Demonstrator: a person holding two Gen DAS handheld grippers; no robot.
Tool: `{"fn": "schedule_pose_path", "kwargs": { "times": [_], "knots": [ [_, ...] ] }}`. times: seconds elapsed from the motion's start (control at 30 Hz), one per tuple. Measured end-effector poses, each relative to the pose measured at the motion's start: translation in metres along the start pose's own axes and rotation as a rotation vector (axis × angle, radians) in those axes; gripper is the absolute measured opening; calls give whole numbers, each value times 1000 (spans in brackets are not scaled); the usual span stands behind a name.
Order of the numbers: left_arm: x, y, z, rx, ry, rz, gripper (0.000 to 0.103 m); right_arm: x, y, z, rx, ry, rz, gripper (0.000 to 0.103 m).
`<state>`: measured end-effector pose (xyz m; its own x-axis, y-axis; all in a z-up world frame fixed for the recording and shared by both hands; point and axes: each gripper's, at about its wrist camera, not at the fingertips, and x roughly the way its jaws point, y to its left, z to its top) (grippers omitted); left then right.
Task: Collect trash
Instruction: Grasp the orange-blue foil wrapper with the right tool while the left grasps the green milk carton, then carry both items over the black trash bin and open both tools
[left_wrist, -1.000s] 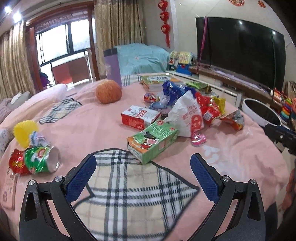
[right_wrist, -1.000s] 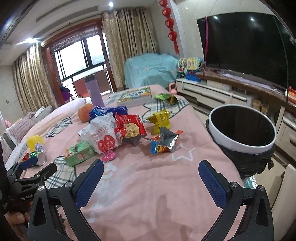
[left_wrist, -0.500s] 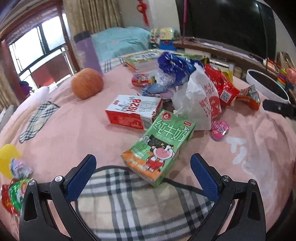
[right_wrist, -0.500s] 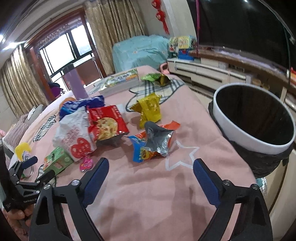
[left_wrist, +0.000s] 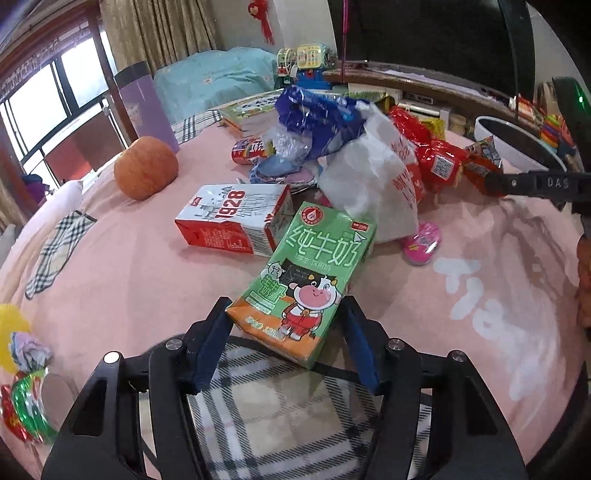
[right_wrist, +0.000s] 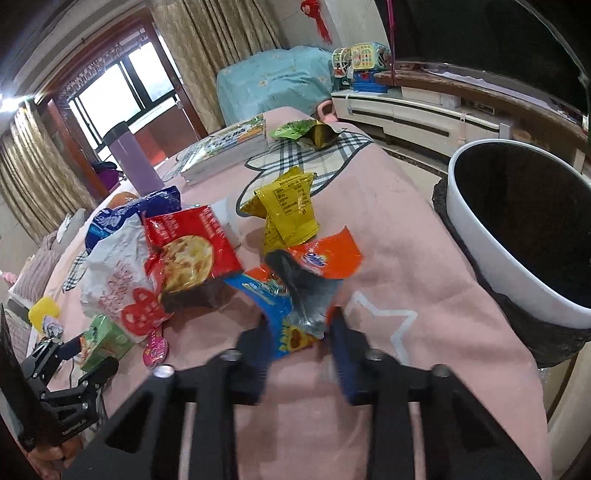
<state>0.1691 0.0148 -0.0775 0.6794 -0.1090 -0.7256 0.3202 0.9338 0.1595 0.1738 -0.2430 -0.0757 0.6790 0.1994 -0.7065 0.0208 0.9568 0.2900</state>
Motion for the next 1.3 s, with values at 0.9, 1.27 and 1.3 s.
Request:
{"fn": "schedule_pose_path", "kwargs": {
  "times": [0.9, 1.27, 1.3],
  "knots": [
    [-59, -117, 23, -21, -154, -243, 50, -92, -50, -21, 26, -134, -29, 10],
    [-60, -158, 56, 29, -203, -288, 50, -111, -82, -13, 66, -181, -59, 10],
    [-60, -162, 60, 35, -207, -293, 50, -111, -85, -12, 70, -183, -62, 10]
  ]
}}
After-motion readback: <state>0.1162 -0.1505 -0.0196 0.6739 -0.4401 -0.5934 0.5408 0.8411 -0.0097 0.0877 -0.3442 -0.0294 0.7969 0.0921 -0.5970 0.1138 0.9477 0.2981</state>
